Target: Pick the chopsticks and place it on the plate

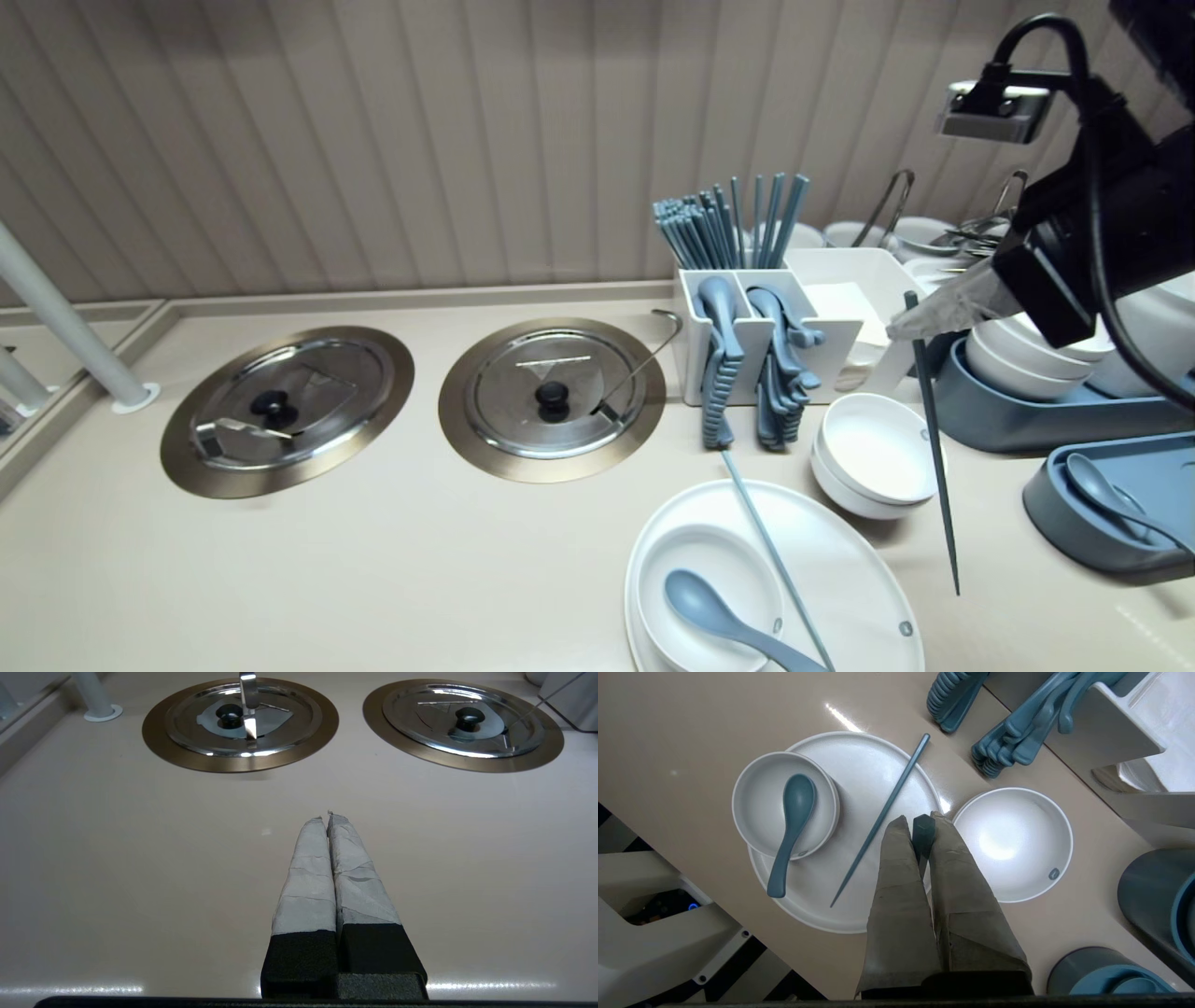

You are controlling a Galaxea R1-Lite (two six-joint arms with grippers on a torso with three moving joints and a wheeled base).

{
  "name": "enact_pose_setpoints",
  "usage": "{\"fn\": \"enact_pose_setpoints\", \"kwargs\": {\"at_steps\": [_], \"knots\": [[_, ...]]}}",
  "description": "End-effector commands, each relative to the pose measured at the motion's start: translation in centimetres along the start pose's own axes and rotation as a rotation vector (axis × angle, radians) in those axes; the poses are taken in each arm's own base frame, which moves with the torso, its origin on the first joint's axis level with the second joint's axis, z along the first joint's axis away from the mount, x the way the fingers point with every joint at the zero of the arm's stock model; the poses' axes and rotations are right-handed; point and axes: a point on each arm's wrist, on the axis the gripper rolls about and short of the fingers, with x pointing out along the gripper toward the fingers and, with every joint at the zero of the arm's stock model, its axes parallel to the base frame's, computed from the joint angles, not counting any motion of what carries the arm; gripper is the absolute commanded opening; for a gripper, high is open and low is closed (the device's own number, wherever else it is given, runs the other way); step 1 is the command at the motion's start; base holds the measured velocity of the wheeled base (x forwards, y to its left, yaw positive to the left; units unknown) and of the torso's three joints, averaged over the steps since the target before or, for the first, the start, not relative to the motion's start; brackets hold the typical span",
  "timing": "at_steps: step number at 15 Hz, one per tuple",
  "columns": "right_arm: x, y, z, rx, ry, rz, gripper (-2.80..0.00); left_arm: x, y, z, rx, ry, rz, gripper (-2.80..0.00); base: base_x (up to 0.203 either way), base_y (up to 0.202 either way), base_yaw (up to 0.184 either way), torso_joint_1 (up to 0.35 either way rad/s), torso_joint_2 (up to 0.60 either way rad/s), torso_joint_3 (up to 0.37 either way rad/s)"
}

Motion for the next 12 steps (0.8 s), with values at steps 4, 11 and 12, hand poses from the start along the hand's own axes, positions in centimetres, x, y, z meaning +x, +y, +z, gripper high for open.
{"fn": "enact_pose_setpoints", "kwargs": {"at_steps": [4,11,12], "knots": [[6.1,1.5,0.3,-0.044,0.238,0.052,-2.8,0.0,0.0,-0.2,-0.001,0.006,0.0,-2.8,0.0,0.0,0.0,0.0,0.0,0.0],[10.1,2.3,0.4,-0.05,0.338,0.102,-2.8,0.0,0.0,-0.2,0.001,0.006,0.0,-2.8,0.0,0.0,0.0,0.0,0.0,0.0],[10.7,2.3,0.4,-0.036,0.354,0.105,-2.8,0.0,0.0,-0.2,-0.001,0.006,0.0,-2.8,0.0,0.0,0.0,0.0,0.0,0.0]]}}
